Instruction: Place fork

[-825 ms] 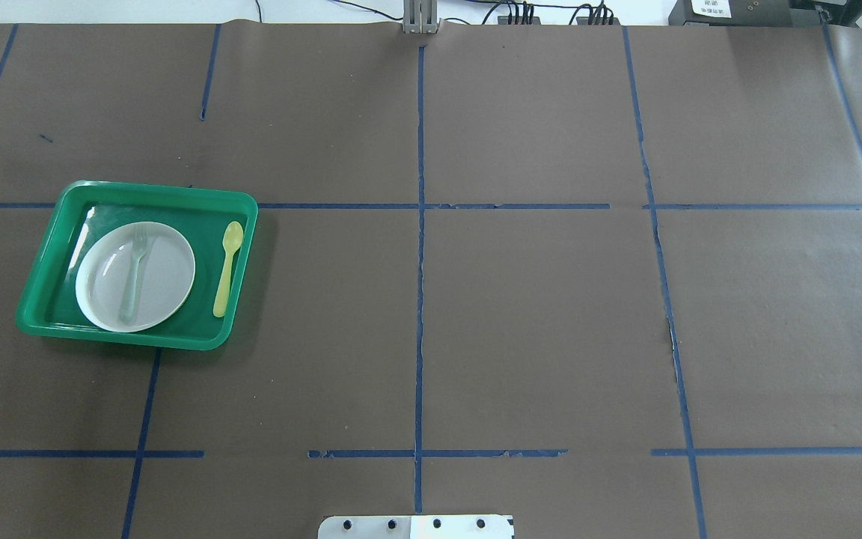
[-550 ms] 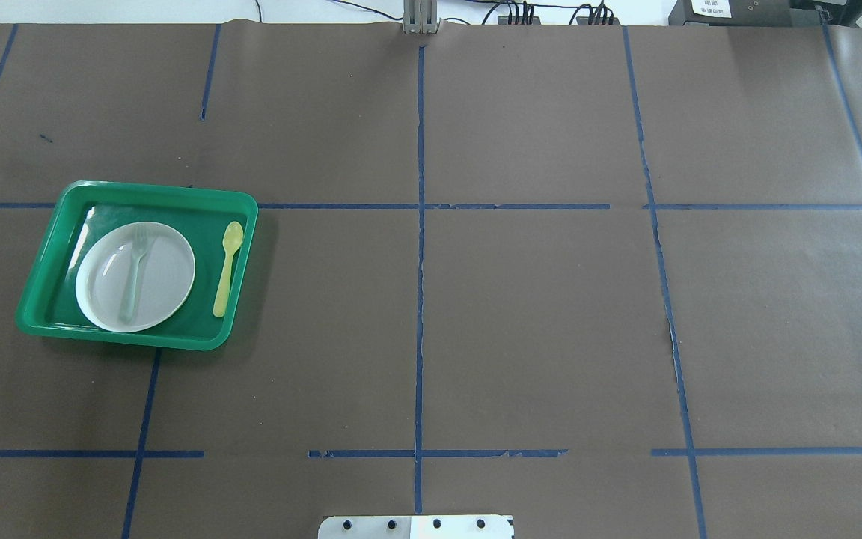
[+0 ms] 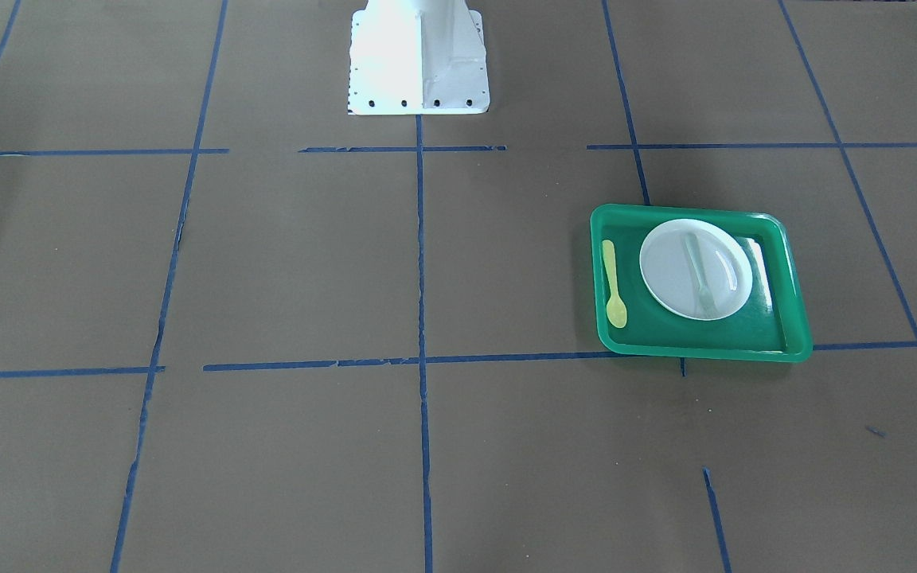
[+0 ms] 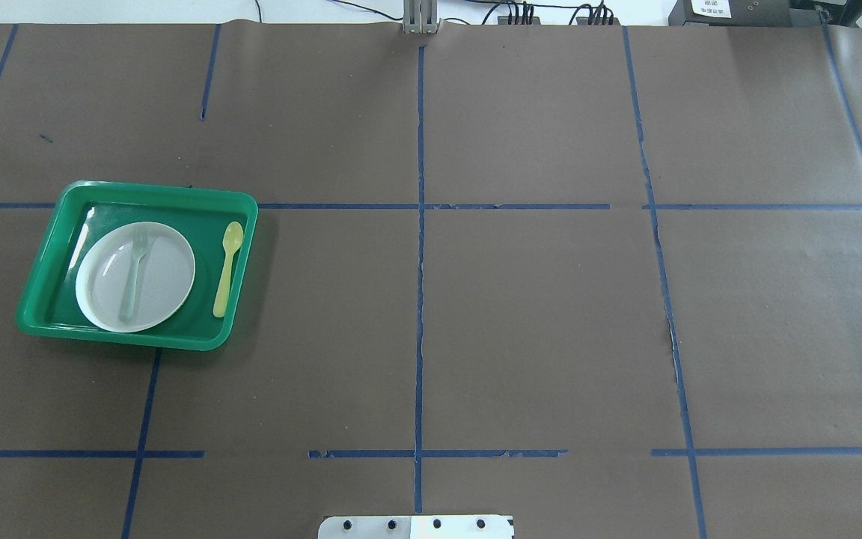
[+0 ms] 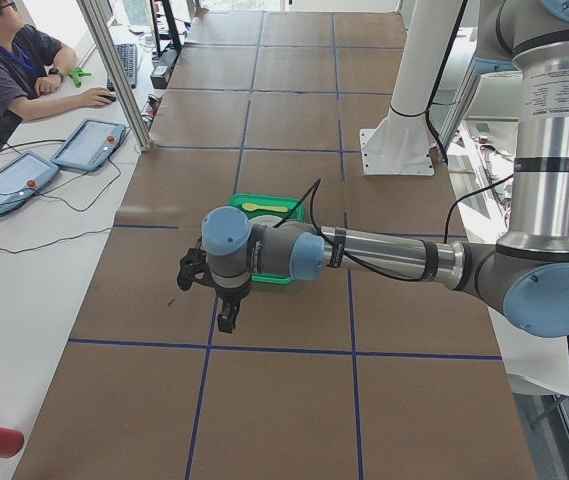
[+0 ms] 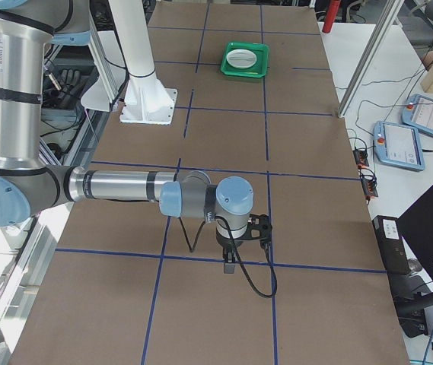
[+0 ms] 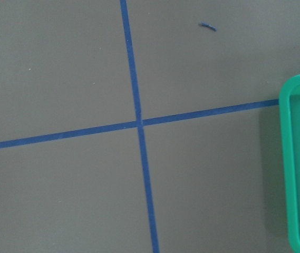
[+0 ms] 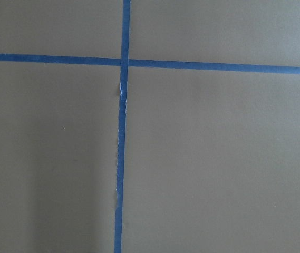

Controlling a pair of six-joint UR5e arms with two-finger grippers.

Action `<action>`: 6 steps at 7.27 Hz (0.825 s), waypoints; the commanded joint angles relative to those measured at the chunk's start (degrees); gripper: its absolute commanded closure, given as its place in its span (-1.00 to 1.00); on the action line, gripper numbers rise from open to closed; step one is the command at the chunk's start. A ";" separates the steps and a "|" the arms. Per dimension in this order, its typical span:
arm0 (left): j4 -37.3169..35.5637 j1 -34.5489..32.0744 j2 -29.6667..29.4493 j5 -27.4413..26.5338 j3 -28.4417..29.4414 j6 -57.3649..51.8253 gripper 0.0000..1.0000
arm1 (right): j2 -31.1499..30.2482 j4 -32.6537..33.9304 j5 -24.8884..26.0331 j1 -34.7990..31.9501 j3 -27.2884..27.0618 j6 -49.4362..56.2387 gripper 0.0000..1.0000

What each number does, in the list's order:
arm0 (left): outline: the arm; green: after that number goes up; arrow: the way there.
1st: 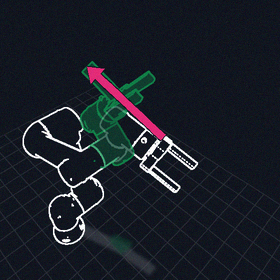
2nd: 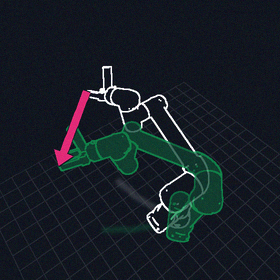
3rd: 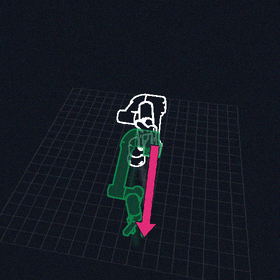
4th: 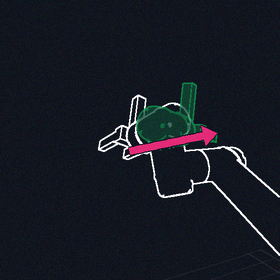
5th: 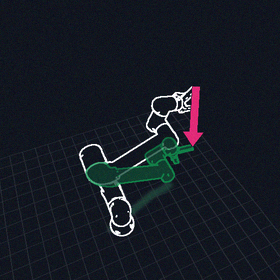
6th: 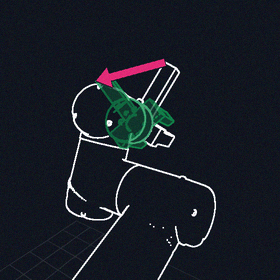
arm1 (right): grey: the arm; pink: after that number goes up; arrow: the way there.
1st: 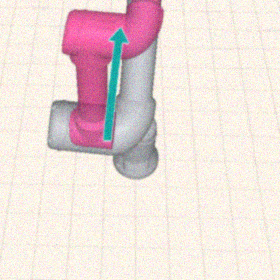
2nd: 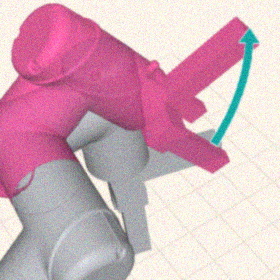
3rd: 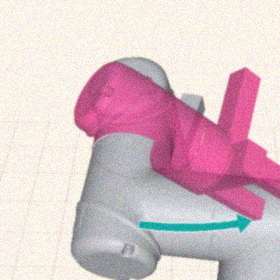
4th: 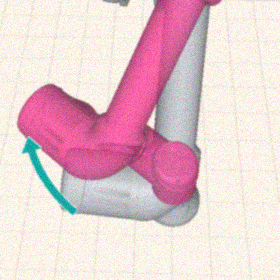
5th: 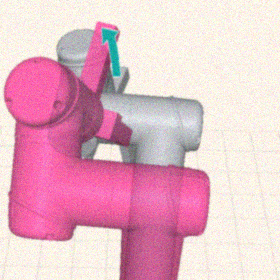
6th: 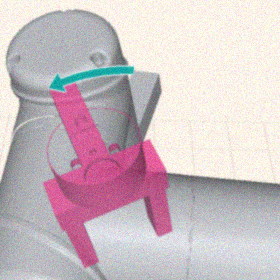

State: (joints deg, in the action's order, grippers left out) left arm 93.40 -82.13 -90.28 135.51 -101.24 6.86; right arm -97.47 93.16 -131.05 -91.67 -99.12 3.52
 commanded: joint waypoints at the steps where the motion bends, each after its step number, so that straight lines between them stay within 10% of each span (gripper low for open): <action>1: 11.82 10.02 -0.51 -1.65 -2.55 18.80 -1.00 | 0.00 0.00 0.00 0.00 -0.02 0.00 -1.00; 6: 13.73 30.51 -8.92 -16.73 0.58 40.41 -1.00 | 0.00 0.00 0.00 0.00 -0.02 0.00 -1.00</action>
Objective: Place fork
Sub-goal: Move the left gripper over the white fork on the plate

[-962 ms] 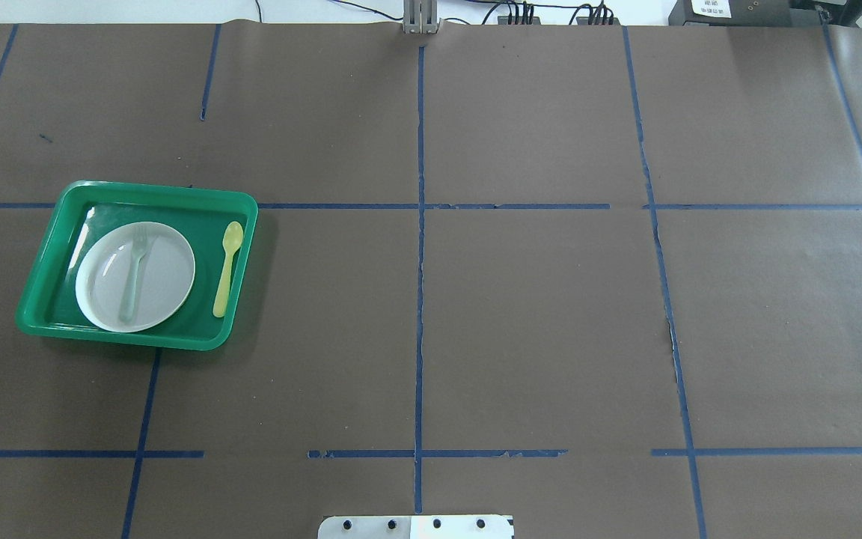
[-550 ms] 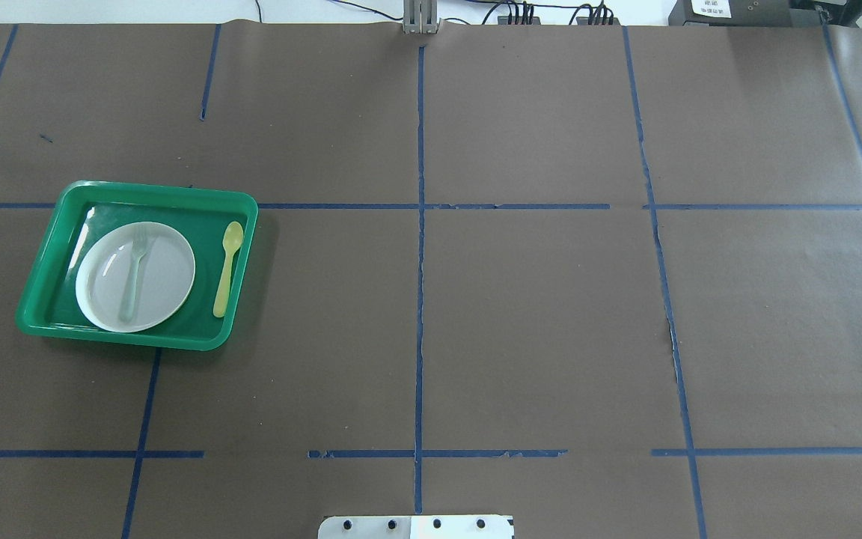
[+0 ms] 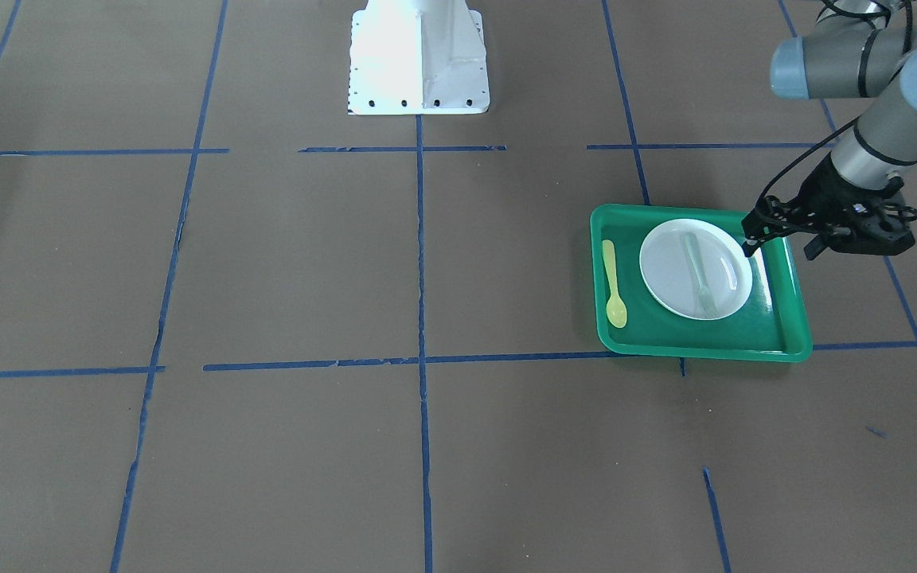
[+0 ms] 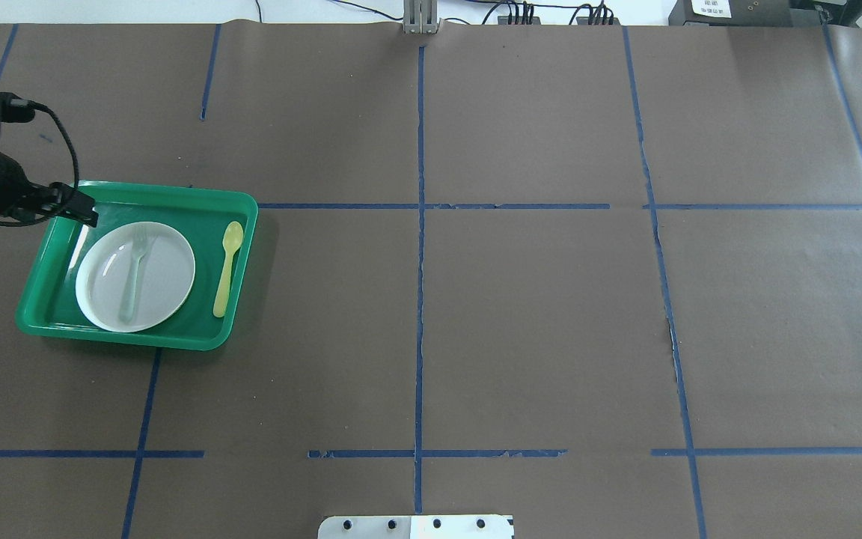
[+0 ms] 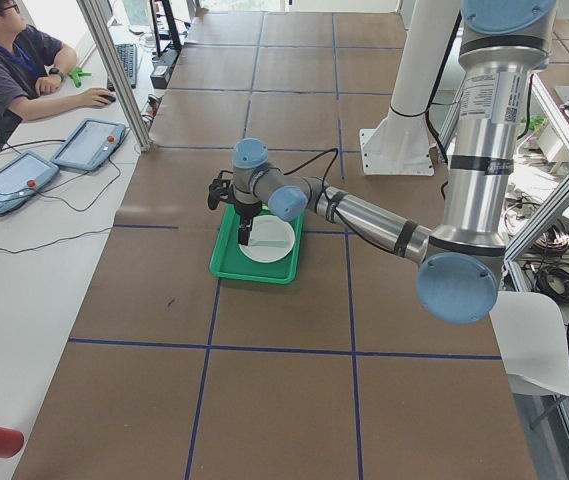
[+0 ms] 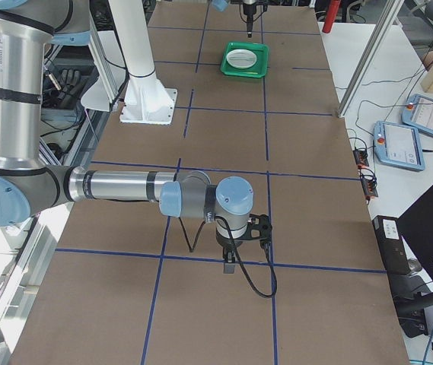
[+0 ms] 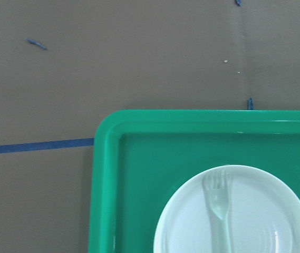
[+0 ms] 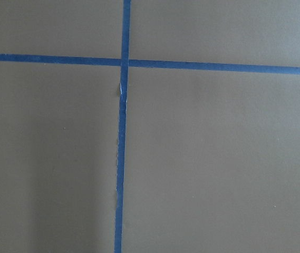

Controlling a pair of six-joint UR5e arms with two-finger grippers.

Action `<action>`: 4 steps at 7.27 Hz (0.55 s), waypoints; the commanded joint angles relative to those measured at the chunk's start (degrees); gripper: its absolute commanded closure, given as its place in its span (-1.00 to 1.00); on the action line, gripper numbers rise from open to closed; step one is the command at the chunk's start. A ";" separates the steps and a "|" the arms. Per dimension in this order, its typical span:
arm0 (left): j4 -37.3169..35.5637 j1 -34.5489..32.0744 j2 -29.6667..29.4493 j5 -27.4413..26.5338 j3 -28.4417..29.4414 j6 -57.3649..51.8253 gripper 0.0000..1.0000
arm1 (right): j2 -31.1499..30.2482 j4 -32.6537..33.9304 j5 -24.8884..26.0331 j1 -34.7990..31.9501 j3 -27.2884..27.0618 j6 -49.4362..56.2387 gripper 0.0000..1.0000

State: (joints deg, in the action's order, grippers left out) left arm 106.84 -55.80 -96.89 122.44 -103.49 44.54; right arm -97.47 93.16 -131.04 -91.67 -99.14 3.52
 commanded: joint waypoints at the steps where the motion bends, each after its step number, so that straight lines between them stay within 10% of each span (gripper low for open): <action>1: 0.56 5.77 -4.17 -4.31 6.51 4.23 -1.00 | 0.00 0.00 0.00 0.00 0.00 -0.09 -1.00; 4: 4.25 8.41 -4.54 -4.49 9.88 6.52 -0.96 | 0.00 0.00 0.00 0.00 0.00 0.00 -1.00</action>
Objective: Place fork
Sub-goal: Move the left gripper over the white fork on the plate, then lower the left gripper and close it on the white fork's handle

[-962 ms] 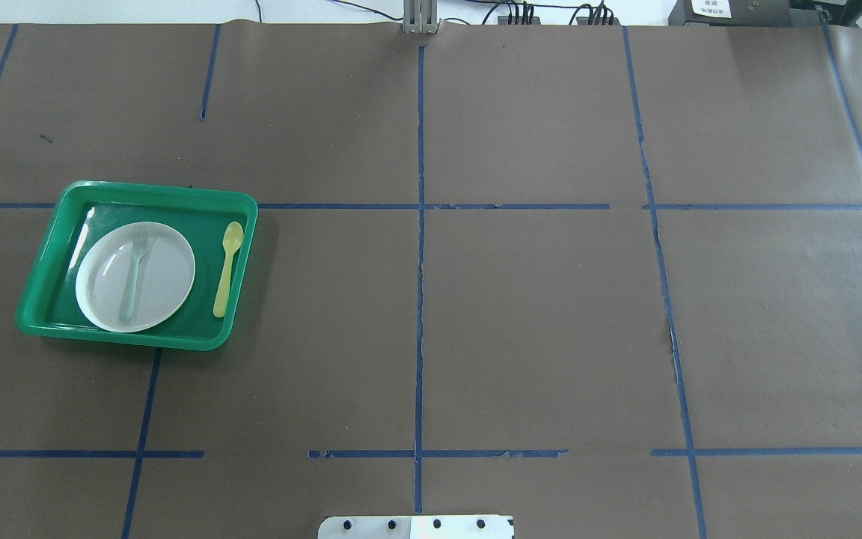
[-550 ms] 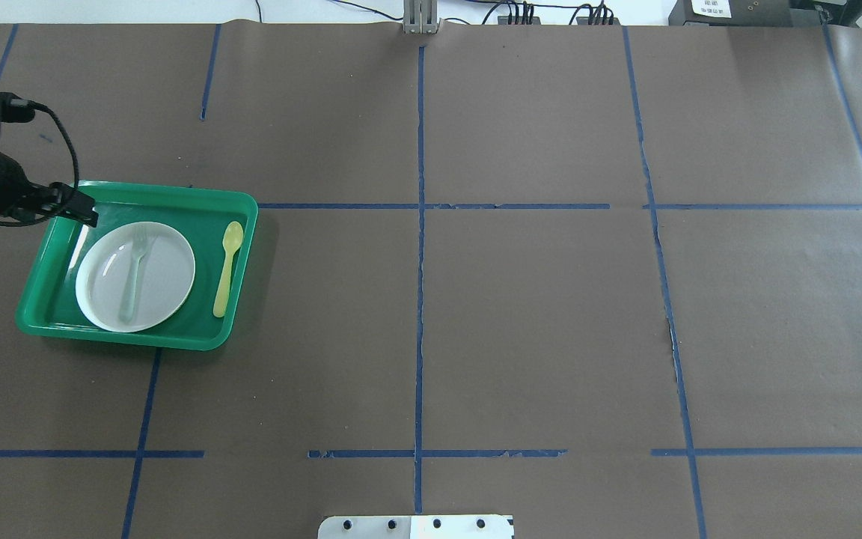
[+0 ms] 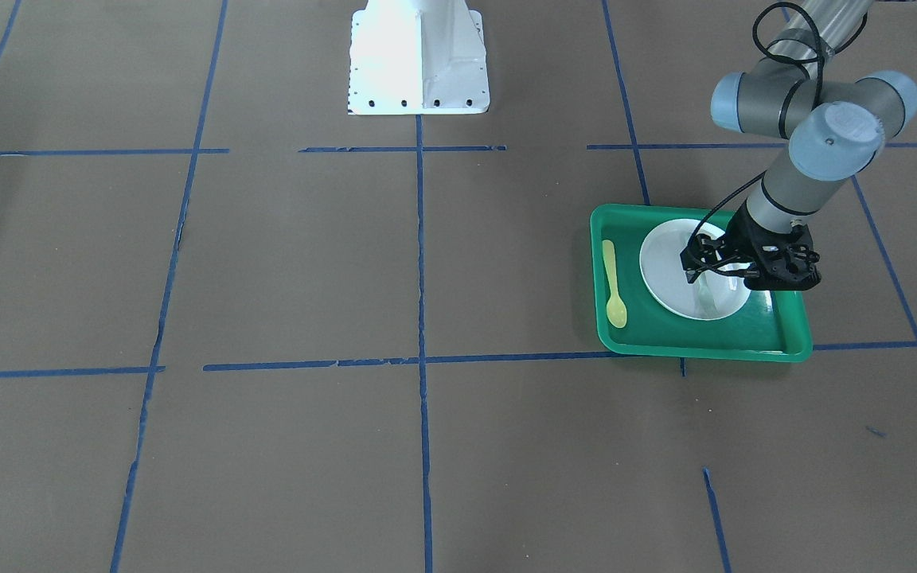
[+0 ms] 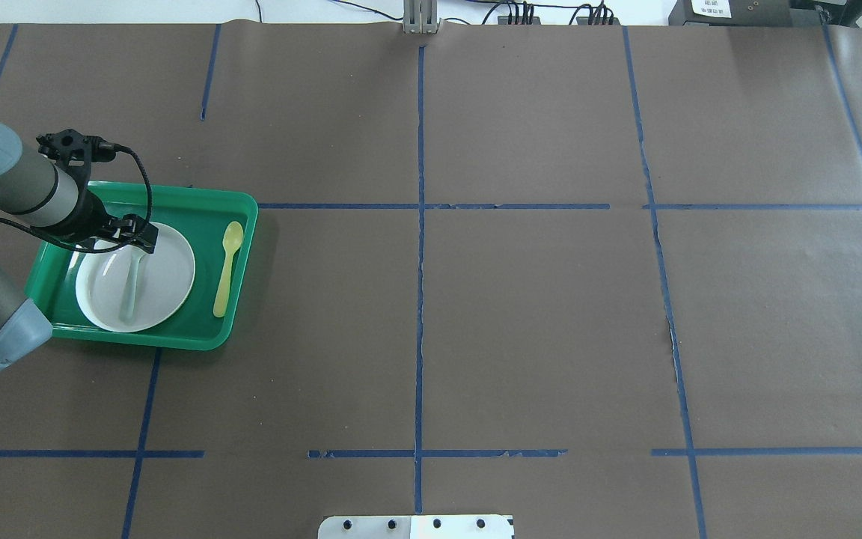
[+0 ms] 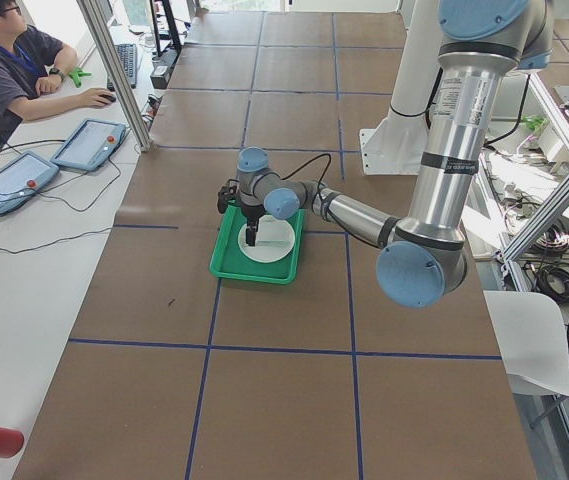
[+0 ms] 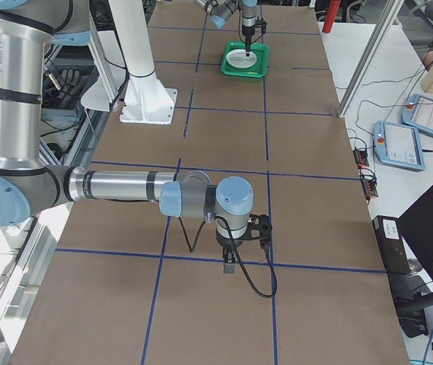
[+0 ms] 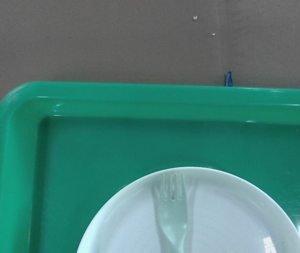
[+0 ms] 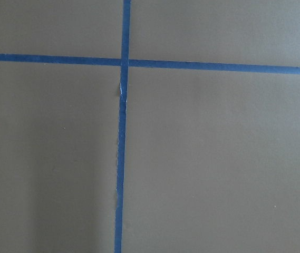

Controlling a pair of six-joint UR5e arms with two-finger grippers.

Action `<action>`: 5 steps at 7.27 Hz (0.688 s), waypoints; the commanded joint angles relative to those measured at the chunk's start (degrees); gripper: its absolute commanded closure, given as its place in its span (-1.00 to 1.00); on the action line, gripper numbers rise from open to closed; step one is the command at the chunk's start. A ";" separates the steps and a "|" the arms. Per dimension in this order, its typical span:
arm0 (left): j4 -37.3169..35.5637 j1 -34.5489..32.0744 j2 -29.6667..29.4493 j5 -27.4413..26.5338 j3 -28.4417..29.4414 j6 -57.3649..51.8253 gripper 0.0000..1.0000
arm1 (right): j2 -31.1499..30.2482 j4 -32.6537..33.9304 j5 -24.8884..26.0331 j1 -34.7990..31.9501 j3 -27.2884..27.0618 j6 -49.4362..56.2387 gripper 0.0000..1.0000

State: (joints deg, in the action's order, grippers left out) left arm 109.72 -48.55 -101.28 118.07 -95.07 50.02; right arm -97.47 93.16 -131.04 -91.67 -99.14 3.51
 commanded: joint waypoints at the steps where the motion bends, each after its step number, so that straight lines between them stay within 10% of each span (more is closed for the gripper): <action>1: 2.59 1.17 -0.06 -0.03 2.43 1.05 -0.88 | 0.00 0.00 0.00 0.00 0.00 0.01 -1.00; 5: 2.78 1.17 0.03 0.32 2.61 1.14 -0.40 | 0.00 0.00 0.00 0.00 0.00 0.01 -1.00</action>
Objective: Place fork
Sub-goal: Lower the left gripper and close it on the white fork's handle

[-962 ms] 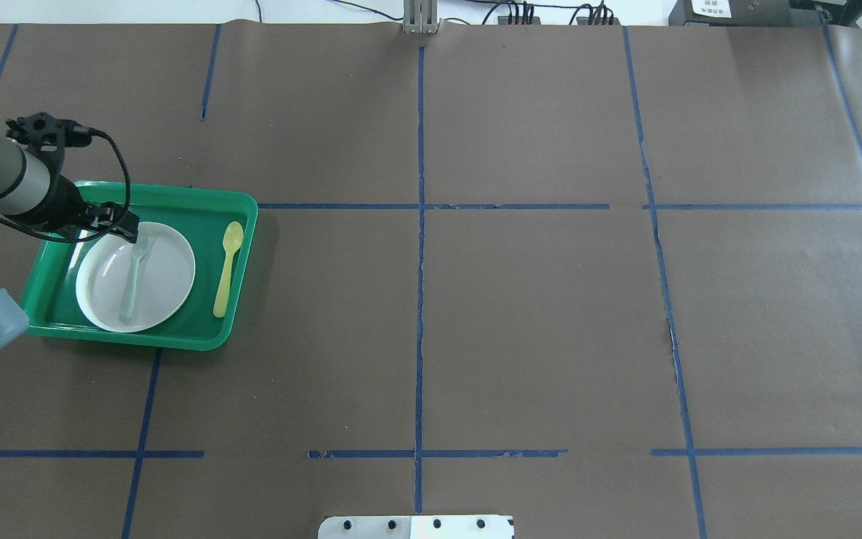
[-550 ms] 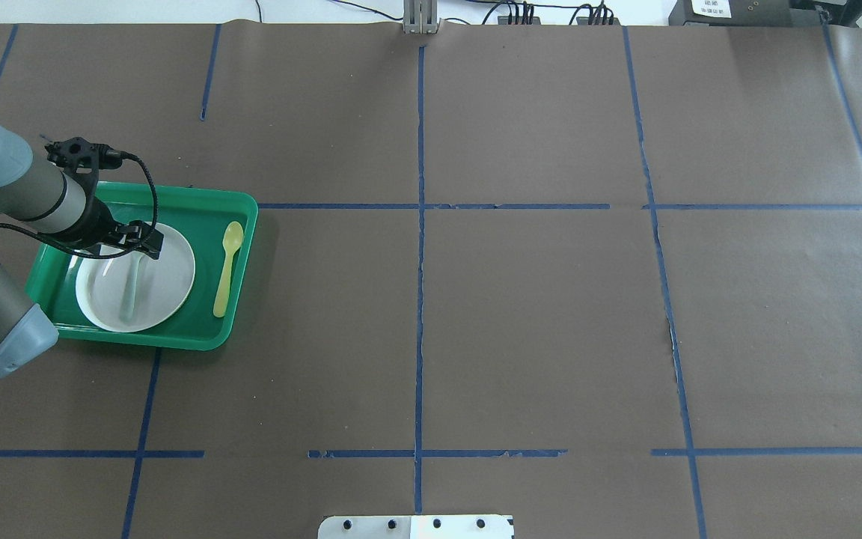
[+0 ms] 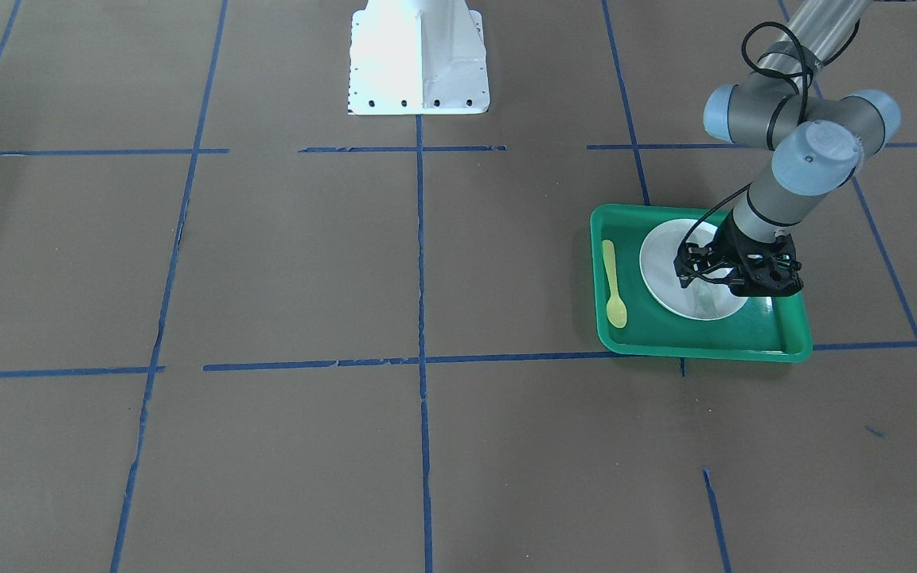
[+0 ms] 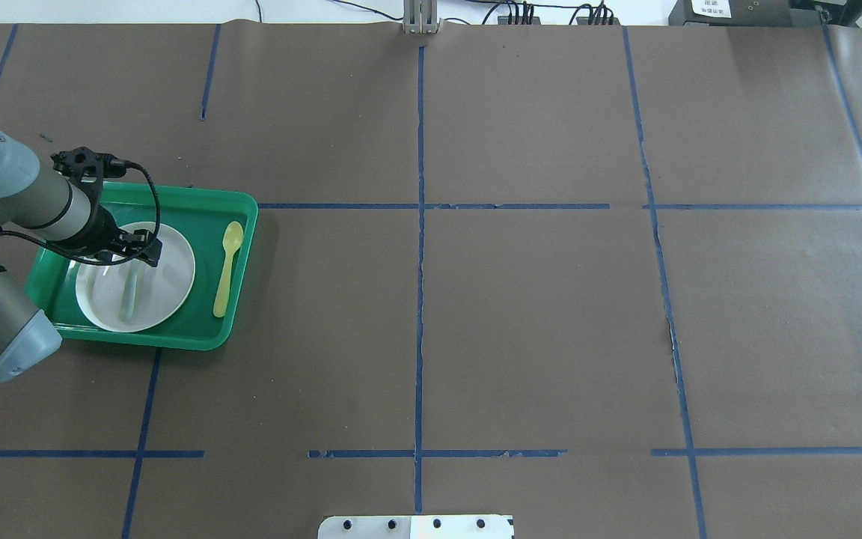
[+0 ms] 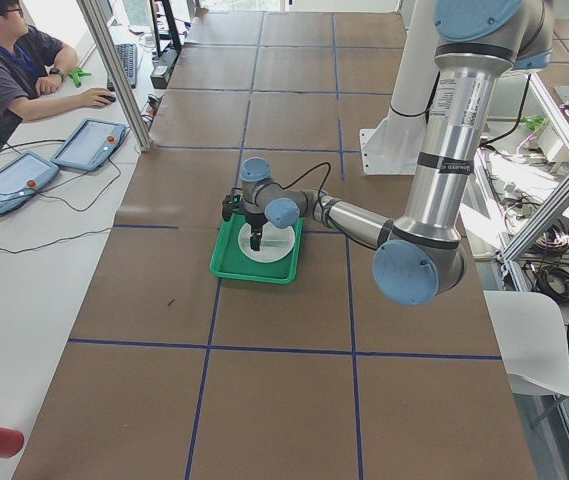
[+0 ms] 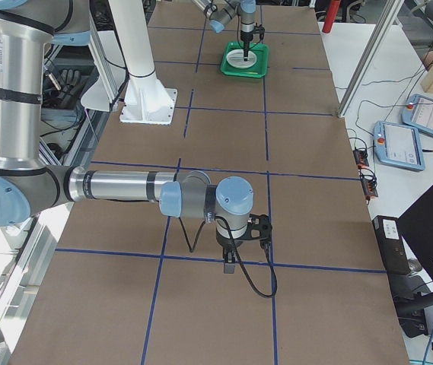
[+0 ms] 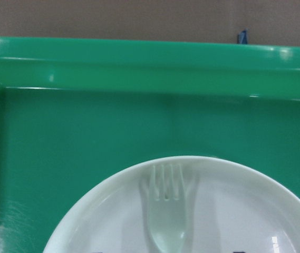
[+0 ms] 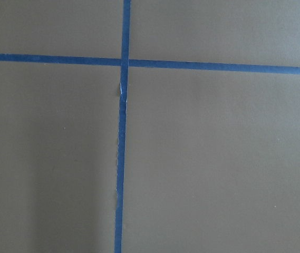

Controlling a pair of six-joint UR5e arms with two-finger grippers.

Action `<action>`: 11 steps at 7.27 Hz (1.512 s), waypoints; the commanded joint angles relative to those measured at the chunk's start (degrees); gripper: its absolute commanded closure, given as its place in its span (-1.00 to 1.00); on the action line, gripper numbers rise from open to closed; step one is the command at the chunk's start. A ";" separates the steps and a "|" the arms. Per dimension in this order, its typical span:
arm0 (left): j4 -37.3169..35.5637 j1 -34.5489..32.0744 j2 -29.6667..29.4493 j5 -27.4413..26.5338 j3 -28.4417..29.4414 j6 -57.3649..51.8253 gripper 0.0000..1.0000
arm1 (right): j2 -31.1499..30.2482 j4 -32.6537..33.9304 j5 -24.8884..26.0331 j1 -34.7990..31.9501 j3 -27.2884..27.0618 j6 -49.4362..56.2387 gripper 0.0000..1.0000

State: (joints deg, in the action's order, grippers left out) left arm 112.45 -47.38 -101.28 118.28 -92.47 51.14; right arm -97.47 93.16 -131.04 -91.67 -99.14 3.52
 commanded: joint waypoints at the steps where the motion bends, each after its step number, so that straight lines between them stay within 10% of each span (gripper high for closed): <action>1: 0.05 0.09 0.12 0.20 0.10 -0.07 -0.36 | 0.00 0.00 0.00 0.00 0.09 0.00 -1.00; 6: 0.05 0.18 0.29 0.29 0.18 -0.07 -0.27 | 0.00 0.00 0.00 0.00 0.00 0.00 -1.00; 11: 0.05 0.27 0.29 0.29 0.10 0.02 0.64 | 0.00 0.00 0.00 0.00 0.00 0.00 -1.00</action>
State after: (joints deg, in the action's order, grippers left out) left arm 112.50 -47.11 -100.99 118.56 -92.34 51.09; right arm -97.47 93.16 -131.05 -91.67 -99.14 3.51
